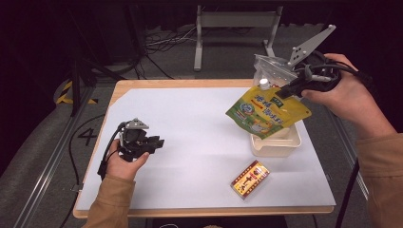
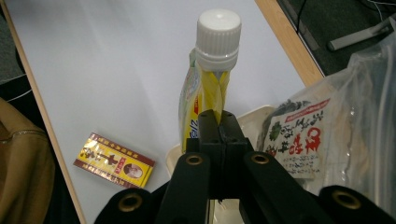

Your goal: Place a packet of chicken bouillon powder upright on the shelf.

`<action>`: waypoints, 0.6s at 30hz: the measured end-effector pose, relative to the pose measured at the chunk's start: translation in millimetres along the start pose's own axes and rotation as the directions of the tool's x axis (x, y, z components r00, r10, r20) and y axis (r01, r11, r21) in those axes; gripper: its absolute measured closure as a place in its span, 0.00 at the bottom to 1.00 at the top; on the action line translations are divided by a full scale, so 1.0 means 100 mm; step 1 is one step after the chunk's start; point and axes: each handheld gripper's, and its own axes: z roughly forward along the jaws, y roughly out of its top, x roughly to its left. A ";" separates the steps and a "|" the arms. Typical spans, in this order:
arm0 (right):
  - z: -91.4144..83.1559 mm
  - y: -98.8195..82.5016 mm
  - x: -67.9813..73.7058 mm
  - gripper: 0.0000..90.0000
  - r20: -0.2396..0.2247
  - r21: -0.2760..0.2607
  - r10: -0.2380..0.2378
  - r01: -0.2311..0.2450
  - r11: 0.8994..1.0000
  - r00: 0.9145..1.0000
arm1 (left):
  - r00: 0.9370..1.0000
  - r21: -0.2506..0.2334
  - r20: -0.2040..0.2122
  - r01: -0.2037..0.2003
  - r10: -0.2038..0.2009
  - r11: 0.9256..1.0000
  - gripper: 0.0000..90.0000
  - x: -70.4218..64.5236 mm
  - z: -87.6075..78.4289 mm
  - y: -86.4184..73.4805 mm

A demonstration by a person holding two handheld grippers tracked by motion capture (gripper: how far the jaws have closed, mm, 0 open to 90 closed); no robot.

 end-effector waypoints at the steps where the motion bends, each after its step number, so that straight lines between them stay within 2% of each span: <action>1: 0.00 -0.02 -0.02 1.00 0.007 0.003 0.001 -0.001 1.000 1.000 | 1.000 0.000 0.000 0.000 0.000 1.000 0.80 0.00 0.00 0.00; 9: -0.02 -0.15 -0.16 1.00 0.018 0.010 0.034 -0.034 0.999 0.999 | 1.000 0.001 -0.002 -0.002 0.002 1.000 0.80 0.00 0.00 0.00; 18: 0.00 -0.26 -0.26 1.00 0.027 0.029 0.038 -0.039 0.999 0.999 | 1.000 0.006 -0.002 0.003 -0.003 1.000 0.80 0.00 0.01 0.00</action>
